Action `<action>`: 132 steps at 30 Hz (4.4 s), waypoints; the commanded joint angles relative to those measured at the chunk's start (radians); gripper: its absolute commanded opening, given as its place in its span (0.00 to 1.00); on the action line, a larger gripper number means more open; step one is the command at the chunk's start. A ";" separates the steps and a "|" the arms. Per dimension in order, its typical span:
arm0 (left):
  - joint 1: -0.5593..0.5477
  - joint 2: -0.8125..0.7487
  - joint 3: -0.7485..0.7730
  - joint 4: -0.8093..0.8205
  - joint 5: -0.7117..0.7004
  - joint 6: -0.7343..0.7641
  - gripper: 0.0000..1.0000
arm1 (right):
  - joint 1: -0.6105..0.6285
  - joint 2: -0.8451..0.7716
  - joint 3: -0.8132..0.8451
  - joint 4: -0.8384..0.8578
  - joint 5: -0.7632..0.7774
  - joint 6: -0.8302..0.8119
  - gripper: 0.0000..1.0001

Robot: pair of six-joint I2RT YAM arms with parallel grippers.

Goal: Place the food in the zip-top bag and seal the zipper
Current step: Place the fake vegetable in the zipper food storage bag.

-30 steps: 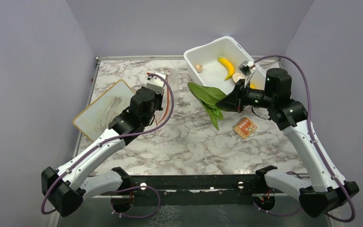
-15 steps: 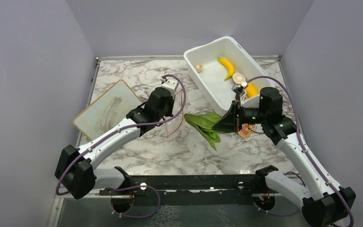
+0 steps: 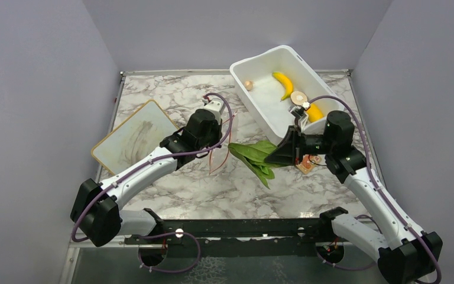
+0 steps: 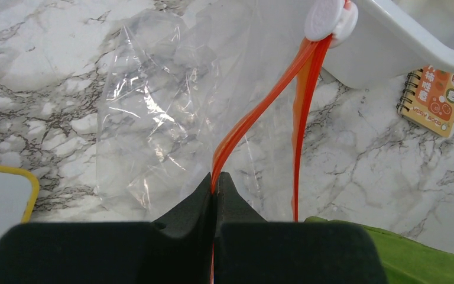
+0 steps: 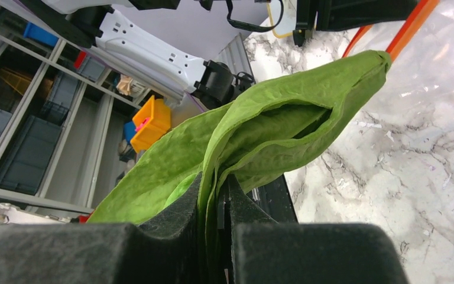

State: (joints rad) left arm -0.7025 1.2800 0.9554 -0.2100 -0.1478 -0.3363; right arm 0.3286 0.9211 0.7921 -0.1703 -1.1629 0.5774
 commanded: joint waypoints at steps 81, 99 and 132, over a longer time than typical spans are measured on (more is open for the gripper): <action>0.001 -0.183 -0.003 -0.063 0.406 -0.043 0.00 | 0.262 0.168 0.055 0.008 0.856 -0.339 0.01; 0.001 -0.109 0.080 -0.090 0.410 0.032 0.00 | 0.371 0.158 0.032 0.153 0.776 -0.334 0.01; 0.001 -0.114 0.063 0.039 0.598 0.003 0.00 | 0.428 0.267 -0.009 0.367 0.797 -0.326 0.01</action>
State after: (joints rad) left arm -0.6979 1.1568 1.0111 -0.2146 0.4553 -0.3504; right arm 0.7471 1.1858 0.8085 0.0433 -0.2363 0.2329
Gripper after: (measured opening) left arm 0.013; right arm 0.088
